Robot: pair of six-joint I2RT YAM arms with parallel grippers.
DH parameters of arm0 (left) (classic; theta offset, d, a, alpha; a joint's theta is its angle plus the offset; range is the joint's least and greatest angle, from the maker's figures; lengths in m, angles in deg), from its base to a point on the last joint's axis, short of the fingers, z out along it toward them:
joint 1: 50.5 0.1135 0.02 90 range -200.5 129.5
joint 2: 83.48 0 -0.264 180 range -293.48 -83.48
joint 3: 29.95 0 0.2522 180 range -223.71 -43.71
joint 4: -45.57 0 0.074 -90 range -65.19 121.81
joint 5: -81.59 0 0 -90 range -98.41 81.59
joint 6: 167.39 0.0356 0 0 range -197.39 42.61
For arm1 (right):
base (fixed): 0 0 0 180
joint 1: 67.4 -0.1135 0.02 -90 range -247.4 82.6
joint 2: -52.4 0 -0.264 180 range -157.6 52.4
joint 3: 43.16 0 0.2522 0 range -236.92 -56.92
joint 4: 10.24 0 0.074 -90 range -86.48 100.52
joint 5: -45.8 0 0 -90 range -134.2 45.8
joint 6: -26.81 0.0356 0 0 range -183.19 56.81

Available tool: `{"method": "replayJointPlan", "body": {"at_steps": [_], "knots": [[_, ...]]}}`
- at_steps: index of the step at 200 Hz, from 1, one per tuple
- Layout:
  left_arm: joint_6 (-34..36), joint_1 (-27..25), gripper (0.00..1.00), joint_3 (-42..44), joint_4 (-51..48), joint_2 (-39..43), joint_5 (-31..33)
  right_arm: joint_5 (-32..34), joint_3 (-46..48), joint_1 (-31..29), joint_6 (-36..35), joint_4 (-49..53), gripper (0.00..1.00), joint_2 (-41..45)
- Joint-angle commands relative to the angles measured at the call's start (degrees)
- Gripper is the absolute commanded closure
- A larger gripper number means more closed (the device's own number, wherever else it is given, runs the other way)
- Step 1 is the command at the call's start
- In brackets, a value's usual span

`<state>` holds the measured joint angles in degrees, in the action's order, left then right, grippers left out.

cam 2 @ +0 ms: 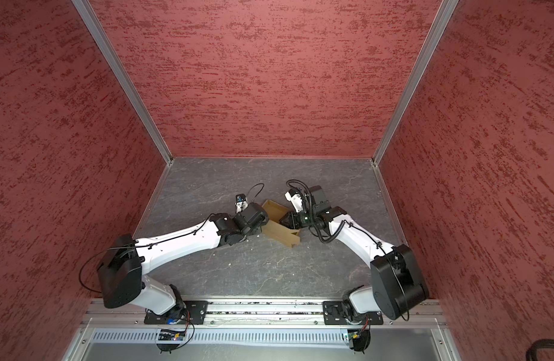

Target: Fold the paper box

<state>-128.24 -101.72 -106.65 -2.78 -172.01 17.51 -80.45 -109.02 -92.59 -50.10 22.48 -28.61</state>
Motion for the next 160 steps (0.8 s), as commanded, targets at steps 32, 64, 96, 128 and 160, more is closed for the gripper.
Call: {"method": "replayJointPlan", "body": {"at_steps": [32,64,96,128,160], "knots": [[7.4,4.3,0.77,-5.1,3.1,-4.6,-4.3,-1.2,-3.3,-1.7,1.2,-1.8,0.75,-1.7],[9.4,5.8,0.77,-7.7,4.0,-6.3,-5.5,-1.2,-4.4,-2.3,1.9,-2.5,0.75,-2.0],[11.1,7.0,0.77,-9.9,4.1,-7.6,-6.0,-1.2,-5.5,-3.0,1.9,-2.6,0.75,-4.0],[12.7,8.2,0.77,-11.6,4.2,-8.5,-6.6,-0.9,-5.9,-3.5,2.3,-3.1,0.75,-4.7],[14.7,9.5,0.77,-13.4,4.4,-9.7,-7.4,-1.2,-5.5,-4.2,3.1,-4.4,0.75,-4.9]]}}
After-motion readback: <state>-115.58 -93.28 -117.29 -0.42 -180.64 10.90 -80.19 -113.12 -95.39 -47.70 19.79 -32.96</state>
